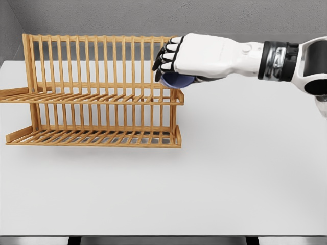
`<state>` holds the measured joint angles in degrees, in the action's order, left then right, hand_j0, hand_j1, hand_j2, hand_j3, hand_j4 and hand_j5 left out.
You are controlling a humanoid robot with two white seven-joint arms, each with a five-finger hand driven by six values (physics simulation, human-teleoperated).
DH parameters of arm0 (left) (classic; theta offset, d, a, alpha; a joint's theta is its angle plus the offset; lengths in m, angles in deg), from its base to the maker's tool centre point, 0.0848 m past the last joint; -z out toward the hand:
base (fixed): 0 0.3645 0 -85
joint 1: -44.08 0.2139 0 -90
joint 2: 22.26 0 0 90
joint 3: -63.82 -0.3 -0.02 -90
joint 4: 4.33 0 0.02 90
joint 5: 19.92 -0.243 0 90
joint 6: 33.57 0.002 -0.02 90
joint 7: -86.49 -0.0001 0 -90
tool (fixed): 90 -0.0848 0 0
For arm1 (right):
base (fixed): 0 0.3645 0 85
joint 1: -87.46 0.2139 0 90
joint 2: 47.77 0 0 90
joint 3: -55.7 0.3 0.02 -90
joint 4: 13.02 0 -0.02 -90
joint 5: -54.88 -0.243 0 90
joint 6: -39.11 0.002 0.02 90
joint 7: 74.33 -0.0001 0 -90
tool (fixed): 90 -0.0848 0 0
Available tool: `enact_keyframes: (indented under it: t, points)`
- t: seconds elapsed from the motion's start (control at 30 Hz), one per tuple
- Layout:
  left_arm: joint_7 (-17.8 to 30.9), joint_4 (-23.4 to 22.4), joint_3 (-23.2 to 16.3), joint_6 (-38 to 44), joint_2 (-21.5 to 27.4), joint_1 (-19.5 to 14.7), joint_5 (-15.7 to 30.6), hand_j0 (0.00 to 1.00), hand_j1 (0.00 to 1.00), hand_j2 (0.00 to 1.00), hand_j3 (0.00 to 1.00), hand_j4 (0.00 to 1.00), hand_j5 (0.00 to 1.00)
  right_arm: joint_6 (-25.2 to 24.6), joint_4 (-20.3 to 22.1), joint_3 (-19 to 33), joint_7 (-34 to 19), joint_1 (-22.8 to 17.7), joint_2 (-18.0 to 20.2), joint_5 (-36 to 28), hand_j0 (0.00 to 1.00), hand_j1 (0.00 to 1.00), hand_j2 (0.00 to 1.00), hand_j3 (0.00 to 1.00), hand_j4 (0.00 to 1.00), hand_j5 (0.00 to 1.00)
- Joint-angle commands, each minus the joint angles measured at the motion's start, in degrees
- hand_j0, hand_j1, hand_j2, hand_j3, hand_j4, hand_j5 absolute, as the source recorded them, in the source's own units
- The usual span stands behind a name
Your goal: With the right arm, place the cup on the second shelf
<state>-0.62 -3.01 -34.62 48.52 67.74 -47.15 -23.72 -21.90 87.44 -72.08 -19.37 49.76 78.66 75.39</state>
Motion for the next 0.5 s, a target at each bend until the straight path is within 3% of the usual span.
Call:
enact_keyframes:
  t: [0.0, 0.37, 0.43, 0.47]
  points:
    - [0.01, -0.01, 0.01, 0.0, 0.0, 0.0, 0.01, 1.0, 1.0, 1.0, 1.0, 1.0, 1.0, -0.96, 0.0, -1.34, 0.04, 0.09, -1.19, -0.2, 0.66, 0.66, 0.66, 0.66, 0.66, 0.66]
    - [0.01, -0.01, 0.01, 0.0, 0.0, 0.0, 0.01, 1.0, 1.0, 1.0, 1.0, 1.0, 1.0, -2.89, -0.09, -4.32, 0.04, 0.0, -1.71, -0.02, 0.7, 0.7, 0.7, 0.7, 0.7, 0.7]
    - [0.01, -0.01, 0.01, 0.0, 0.0, 0.0, 0.01, 1.0, 1.0, 1.0, 1.0, 1.0, 1.0, -2.89, -0.09, -4.41, 0.04, 0.0, -1.71, -0.02, 0.94, 0.94, 0.94, 0.94, 0.94, 0.94]
    - [0.01, -0.01, 0.01, 0.0, 0.0, 0.0, 0.01, 1.0, 1.0, 1.0, 1.0, 1.0, 1.0, -2.89, -0.09, -4.41, 0.04, 0.0, -1.71, -0.02, 1.0, 1.0, 1.0, 1.0, 1.0, 1.0]
